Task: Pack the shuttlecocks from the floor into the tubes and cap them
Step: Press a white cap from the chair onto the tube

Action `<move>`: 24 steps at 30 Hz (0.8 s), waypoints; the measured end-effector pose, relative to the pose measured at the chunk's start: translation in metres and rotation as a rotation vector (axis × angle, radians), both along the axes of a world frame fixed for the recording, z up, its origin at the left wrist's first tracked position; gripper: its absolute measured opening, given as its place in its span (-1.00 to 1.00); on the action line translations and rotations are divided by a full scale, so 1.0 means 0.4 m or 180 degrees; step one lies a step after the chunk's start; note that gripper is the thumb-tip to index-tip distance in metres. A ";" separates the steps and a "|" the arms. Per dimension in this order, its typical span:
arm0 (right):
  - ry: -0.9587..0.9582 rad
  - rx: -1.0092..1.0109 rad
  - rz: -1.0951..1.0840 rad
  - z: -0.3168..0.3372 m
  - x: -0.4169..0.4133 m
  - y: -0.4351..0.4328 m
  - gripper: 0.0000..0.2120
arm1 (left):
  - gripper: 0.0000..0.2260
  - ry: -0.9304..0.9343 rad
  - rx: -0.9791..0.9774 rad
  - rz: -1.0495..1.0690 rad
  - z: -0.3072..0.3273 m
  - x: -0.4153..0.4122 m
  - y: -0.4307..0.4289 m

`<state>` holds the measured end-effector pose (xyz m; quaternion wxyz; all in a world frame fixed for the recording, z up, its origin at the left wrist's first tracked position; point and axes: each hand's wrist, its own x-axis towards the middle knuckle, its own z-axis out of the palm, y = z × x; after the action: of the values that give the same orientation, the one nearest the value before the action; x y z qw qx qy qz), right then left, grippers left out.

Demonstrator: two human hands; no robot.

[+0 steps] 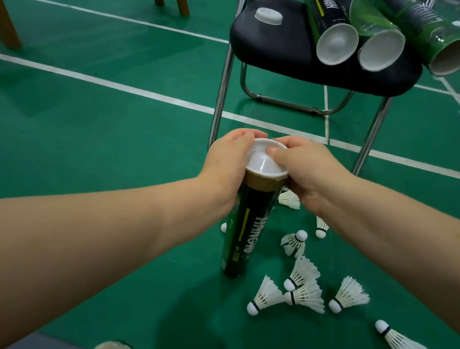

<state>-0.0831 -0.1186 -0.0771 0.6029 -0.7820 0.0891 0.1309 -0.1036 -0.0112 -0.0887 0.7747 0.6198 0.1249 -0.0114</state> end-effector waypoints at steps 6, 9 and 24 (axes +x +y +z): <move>-0.0064 -0.0060 -0.0104 -0.002 -0.006 0.006 -0.87 | -0.82 0.0042 0.0159 -0.0028 -0.001 -0.006 0.001; 0.0044 0.0137 -0.0059 0.004 -0.006 0.011 -0.87 | -0.83 0.0052 0.0160 -0.0003 0.002 -0.005 0.004; 0.1301 0.0094 0.1015 0.089 -0.079 -0.066 -0.70 | -0.73 0.1089 0.0481 -0.0725 0.128 -0.102 -0.024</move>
<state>-0.1146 -0.1450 -0.0414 0.5554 -0.7346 0.0828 0.3809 -0.1443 -0.0208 -0.0375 0.6872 0.6753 0.1842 -0.1945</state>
